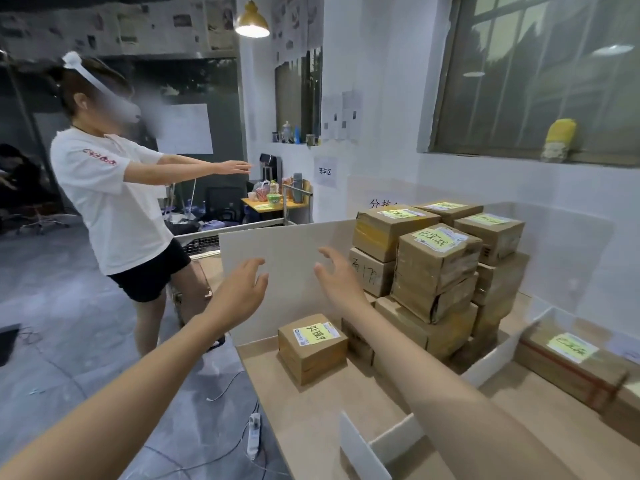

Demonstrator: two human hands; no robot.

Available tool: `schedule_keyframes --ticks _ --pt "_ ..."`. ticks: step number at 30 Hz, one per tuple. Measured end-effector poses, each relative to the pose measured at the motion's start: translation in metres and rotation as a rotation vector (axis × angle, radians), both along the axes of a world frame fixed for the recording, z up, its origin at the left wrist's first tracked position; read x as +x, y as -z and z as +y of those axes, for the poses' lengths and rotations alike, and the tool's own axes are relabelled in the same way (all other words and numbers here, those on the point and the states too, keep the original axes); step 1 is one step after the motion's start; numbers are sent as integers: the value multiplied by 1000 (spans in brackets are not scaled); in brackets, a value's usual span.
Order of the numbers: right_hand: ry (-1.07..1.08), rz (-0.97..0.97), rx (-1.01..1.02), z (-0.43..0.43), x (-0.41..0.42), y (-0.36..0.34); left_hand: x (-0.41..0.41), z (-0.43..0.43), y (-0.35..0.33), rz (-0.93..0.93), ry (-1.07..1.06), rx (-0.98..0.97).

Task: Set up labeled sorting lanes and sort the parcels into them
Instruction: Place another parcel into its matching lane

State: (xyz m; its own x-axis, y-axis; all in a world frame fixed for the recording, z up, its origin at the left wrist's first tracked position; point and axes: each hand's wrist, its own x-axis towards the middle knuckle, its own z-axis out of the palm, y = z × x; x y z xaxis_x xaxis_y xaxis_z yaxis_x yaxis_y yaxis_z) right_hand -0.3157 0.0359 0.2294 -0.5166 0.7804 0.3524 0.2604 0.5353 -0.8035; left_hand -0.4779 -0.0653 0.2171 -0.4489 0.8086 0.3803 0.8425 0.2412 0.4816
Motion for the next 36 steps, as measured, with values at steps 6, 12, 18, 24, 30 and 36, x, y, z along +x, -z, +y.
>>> schedule_keyframes --ticks 6,12,18,24,30,36 --pt "72 24 -53 28 -9 11 -16 43 16 -36 84 -10" --pt "204 -30 -13 60 -33 20 -48 96 26 -55 179 -9" --pt "342 -4 -42 81 -68 24 -90 153 25 -46 328 -9" --pt "501 -22 -66 96 -99 41 -124 189 43 -41 483 -20" --pt "627 1 -174 91 -124 85 -151 208 87 -49 584 -149" --pt "706 -49 -276 83 -137 136 -162 215 133 -110 662 -273"
